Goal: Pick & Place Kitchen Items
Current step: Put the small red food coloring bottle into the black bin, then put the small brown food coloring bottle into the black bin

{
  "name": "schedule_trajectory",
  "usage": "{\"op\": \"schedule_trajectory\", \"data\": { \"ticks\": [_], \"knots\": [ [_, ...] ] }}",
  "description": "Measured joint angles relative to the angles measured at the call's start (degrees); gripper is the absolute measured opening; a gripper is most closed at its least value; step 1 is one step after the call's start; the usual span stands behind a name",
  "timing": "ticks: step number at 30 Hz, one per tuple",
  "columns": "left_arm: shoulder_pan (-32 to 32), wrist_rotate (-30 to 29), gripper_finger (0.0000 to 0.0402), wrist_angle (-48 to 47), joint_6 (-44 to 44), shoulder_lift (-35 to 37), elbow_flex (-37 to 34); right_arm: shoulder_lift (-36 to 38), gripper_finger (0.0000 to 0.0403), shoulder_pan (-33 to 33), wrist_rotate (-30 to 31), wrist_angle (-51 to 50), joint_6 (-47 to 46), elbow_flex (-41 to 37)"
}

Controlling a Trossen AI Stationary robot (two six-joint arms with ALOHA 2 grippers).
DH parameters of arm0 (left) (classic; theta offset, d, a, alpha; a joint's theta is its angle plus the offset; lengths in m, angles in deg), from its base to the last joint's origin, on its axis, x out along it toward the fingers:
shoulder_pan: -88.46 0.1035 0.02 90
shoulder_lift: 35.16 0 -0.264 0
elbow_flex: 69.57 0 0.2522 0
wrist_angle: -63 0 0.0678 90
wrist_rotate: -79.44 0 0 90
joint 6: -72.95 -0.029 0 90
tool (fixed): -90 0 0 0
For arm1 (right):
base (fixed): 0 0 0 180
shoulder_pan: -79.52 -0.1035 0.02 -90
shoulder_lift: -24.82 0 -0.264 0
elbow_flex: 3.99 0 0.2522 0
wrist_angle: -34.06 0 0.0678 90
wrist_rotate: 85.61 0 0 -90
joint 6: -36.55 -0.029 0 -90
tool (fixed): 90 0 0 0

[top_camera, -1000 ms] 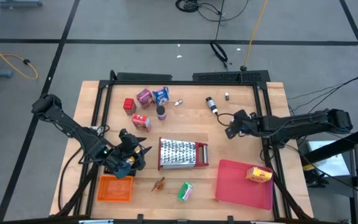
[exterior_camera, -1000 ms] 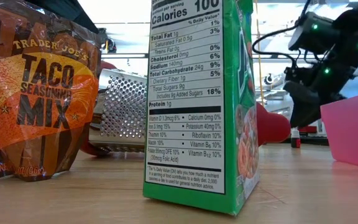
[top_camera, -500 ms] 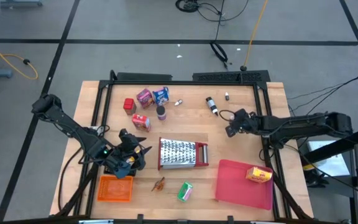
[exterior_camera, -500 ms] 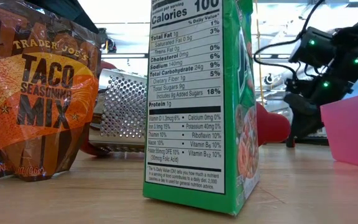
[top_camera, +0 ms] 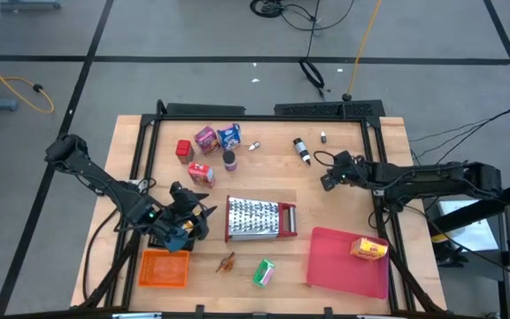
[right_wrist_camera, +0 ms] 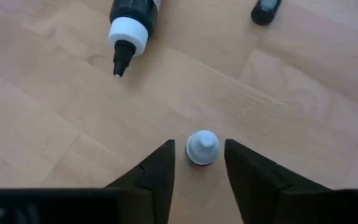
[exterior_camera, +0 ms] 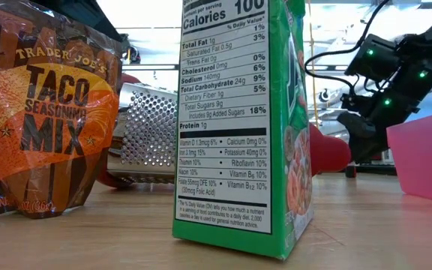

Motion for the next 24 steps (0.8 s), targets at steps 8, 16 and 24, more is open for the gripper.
{"op": "schedule_trajectory", "data": {
  "ticks": [8,16,24],
  "knots": [
    [0.00,0.18,0.0225,0.00,-0.04,0.00,0.00,0.00,0.0027,-0.02,-1.21,0.48,1.96,0.05],
    [0.00,0.17,0.0225,0.00,-0.07,0.00,0.00,0.00,0.0001,-0.02,-1.86,0.46,3.01,0.07],
    [0.00,0.15,0.0225,0.00,-0.14,0.00,0.00,0.02,0.0023,0.01,-7.51,8.71,5.82,0.07]
  ]
}}
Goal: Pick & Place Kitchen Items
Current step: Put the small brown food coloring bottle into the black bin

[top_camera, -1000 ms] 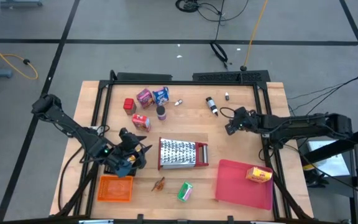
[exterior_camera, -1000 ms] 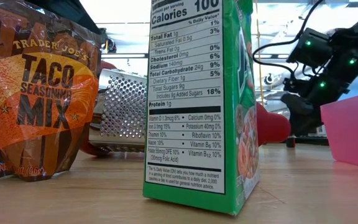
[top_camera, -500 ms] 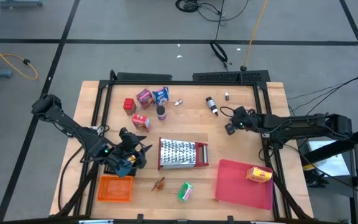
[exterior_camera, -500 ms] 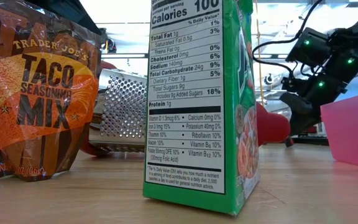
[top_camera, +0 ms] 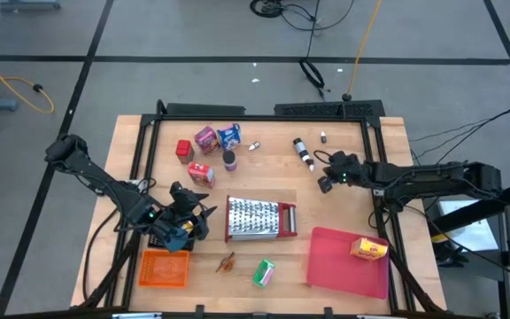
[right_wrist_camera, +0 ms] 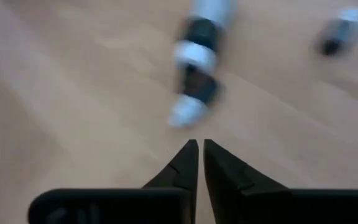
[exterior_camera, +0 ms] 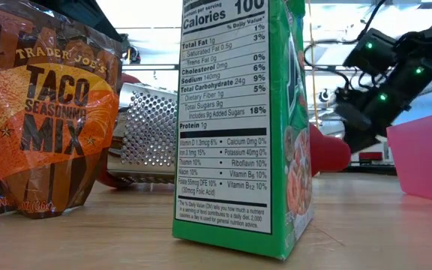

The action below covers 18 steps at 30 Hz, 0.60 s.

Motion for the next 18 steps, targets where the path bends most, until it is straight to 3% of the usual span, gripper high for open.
{"op": "schedule_trajectory", "data": {
  "ticks": [3,13,18],
  "knots": [
    [0.00,0.00,0.0225,0.00,0.01,0.00,0.00,-0.49,0.0036,0.61,-4.43,3.74,2.28,0.00],
    [0.00,-0.20,0.0225,0.00,0.03,0.00,0.00,-3.79,0.0129,9.01,-4.19,11.65,4.30,0.00],
    [0.02,-0.22,0.0225,0.00,-0.20,0.00,0.00,-5.24,0.0157,14.76,-4.42,12.19,5.49,1.54]
  ]
}}
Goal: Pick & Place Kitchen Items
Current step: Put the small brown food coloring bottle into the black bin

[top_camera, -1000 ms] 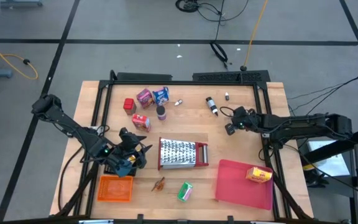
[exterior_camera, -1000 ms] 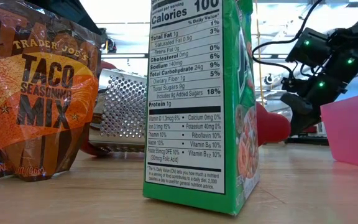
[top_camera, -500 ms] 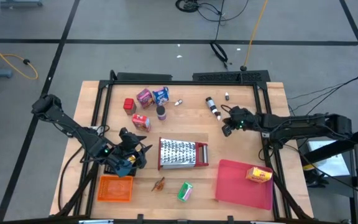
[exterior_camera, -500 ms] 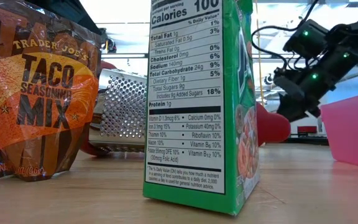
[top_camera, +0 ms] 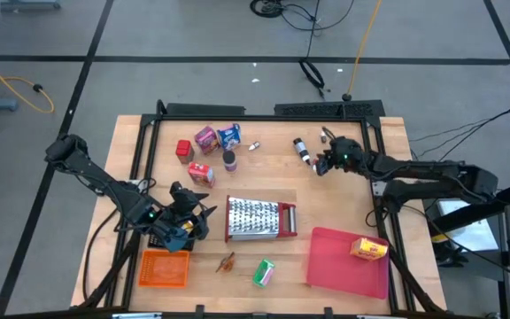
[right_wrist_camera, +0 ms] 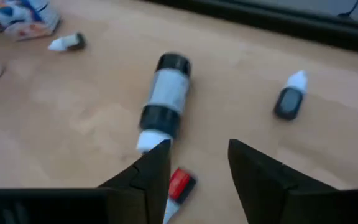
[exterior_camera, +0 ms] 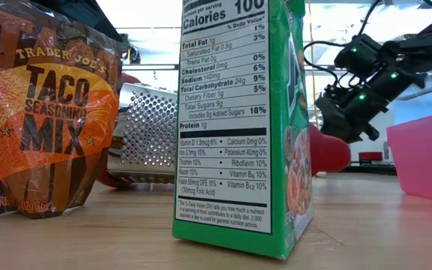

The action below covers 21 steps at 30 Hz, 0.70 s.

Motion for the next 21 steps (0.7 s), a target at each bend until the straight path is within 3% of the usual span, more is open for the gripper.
{"op": "schedule_trajectory", "data": {
  "ticks": [4,14,21],
  "knots": [
    [0.20,0.00,0.0225,0.00,-0.03,0.00,0.00,-3.15,0.0169,2.97,-2.69,-0.31,1.64,2.77],
    [0.20,0.31,0.0225,-0.05,-0.03,0.00,0.02,-14.23,0.0200,8.33,-2.96,-1.75,4.96,7.88],
    [0.20,0.33,0.0225,-0.11,-0.62,0.00,0.02,-16.30,0.0225,10.87,-2.82,-1.06,6.42,9.23]
  ]
}}
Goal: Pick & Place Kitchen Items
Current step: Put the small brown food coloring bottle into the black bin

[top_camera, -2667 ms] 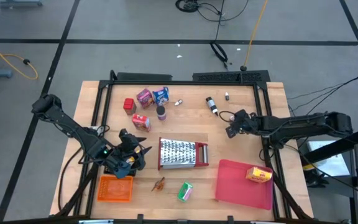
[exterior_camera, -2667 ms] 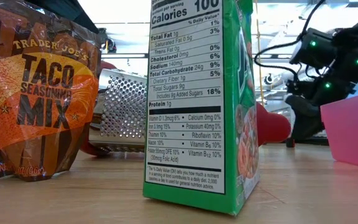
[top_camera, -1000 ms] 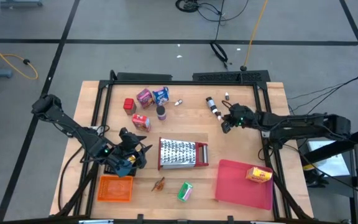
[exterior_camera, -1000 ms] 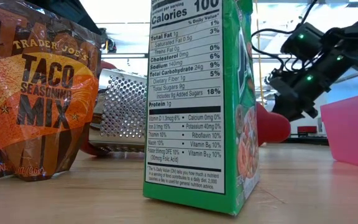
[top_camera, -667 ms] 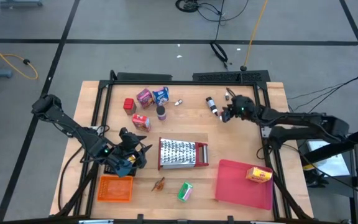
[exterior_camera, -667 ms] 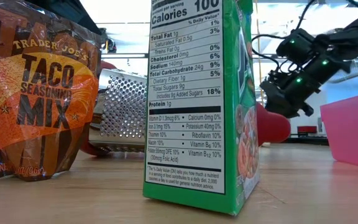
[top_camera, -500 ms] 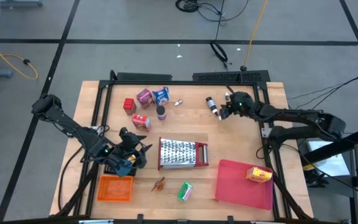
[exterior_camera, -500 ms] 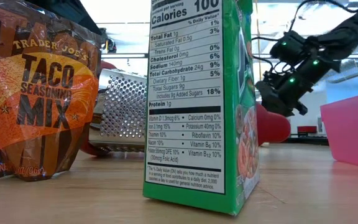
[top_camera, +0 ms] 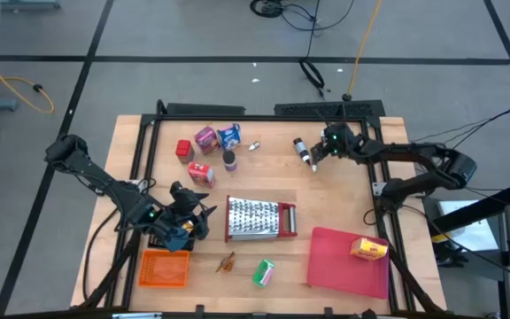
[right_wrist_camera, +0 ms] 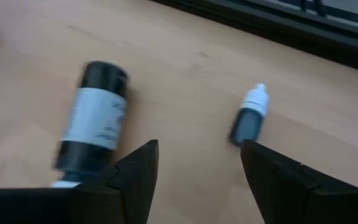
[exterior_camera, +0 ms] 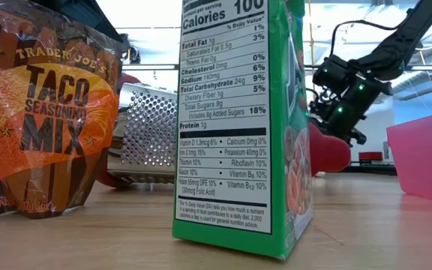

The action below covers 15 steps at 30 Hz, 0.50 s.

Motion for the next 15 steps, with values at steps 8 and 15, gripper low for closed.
{"op": "schedule_trajectory", "data": {
  "ticks": [8,15],
  "knots": [
    [0.77,0.11,0.0225,0.04,-0.29,0.00,0.00,-3.37,0.0225,2.90,0.22,2.22,0.06,0.09],
    [1.11,0.11,0.0225,0.04,-0.44,0.00,0.00,-7.56,0.0225,4.35,0.25,7.68,-0.58,0.49]
  ]
}}
